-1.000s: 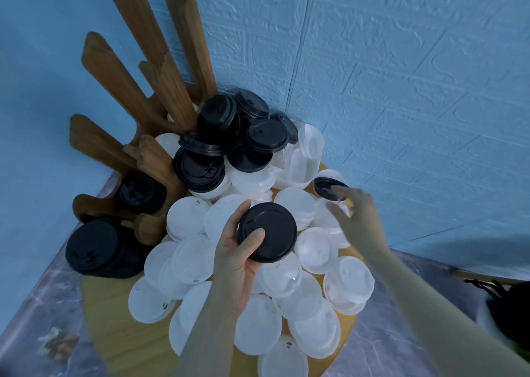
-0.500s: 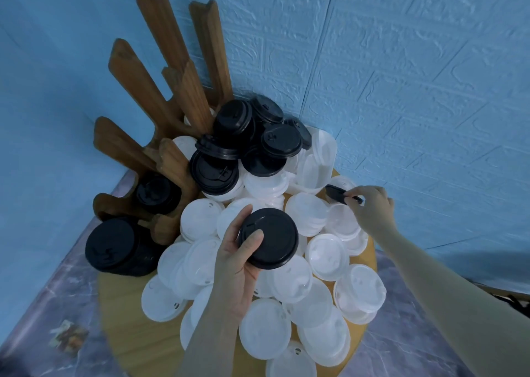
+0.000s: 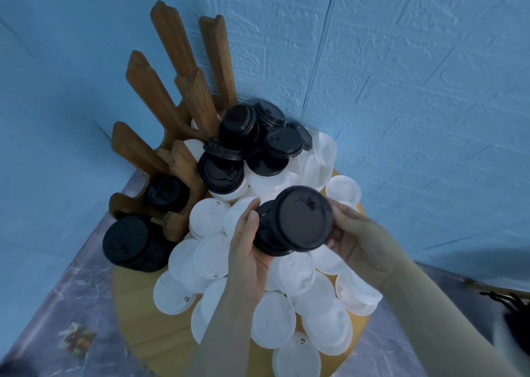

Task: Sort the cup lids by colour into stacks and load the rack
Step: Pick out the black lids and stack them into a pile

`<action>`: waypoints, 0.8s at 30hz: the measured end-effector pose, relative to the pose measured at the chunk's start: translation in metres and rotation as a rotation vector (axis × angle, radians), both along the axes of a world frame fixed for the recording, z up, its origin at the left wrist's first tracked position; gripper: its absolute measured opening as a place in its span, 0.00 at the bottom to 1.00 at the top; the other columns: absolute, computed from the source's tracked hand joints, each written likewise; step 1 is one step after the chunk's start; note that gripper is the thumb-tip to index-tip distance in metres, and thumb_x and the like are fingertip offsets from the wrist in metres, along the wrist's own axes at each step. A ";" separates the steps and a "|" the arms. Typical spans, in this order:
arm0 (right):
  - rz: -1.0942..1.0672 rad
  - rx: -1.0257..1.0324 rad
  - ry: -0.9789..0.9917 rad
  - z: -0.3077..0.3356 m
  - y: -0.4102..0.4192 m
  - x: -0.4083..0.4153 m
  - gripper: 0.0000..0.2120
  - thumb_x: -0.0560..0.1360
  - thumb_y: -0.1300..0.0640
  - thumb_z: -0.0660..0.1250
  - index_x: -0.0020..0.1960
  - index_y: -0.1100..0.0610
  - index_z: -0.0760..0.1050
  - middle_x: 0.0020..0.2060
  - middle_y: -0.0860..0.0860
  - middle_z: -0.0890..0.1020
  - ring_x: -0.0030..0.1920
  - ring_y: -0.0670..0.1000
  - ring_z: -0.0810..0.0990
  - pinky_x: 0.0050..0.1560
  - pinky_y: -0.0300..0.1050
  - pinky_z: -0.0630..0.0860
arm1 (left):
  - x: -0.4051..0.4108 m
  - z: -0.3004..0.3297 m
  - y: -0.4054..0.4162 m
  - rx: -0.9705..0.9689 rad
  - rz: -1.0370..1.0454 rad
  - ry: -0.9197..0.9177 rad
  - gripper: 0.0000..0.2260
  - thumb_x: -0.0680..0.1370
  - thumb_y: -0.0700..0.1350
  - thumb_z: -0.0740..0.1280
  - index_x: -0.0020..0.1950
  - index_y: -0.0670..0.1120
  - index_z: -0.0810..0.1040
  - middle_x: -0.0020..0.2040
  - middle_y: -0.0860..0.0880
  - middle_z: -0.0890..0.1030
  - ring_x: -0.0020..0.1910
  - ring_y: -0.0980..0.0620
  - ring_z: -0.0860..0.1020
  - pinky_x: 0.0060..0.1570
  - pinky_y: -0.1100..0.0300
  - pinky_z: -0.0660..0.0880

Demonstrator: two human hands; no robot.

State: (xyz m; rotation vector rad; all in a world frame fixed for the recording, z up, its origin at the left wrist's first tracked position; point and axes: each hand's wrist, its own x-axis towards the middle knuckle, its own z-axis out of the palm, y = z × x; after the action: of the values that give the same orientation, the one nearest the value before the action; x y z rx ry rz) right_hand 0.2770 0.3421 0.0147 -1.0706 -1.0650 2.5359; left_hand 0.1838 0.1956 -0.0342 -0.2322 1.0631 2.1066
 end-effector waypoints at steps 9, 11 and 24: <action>0.033 0.618 -0.222 0.009 -0.022 -0.017 0.04 0.77 0.64 0.67 0.50 0.60 0.80 0.41 0.54 0.84 0.36 0.48 0.81 0.33 0.35 0.76 | 0.000 0.007 -0.008 -0.012 0.003 0.037 0.28 0.67 0.45 0.77 0.67 0.47 0.77 0.65 0.43 0.80 0.62 0.43 0.80 0.51 0.45 0.81; 0.064 0.714 -0.244 0.011 -0.025 -0.018 0.05 0.77 0.60 0.69 0.52 0.56 0.81 0.45 0.49 0.84 0.39 0.43 0.81 0.35 0.34 0.77 | -0.003 0.006 -0.011 0.000 0.039 0.027 0.24 0.70 0.42 0.73 0.66 0.48 0.78 0.64 0.43 0.80 0.61 0.43 0.81 0.47 0.49 0.82; 0.397 0.711 -0.138 -0.018 -0.045 -0.076 0.12 0.76 0.58 0.70 0.58 0.52 0.79 0.48 0.49 0.85 0.45 0.50 0.82 0.44 0.38 0.79 | -0.040 0.000 -0.045 0.020 0.160 0.059 0.20 0.73 0.40 0.69 0.64 0.49 0.79 0.62 0.43 0.82 0.60 0.43 0.81 0.50 0.50 0.82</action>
State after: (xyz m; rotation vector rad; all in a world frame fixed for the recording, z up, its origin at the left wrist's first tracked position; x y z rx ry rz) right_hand 0.2012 0.2975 -0.0031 -0.8863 -2.1691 2.0237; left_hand 0.1440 0.1509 -0.0347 -0.2546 1.0885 2.2781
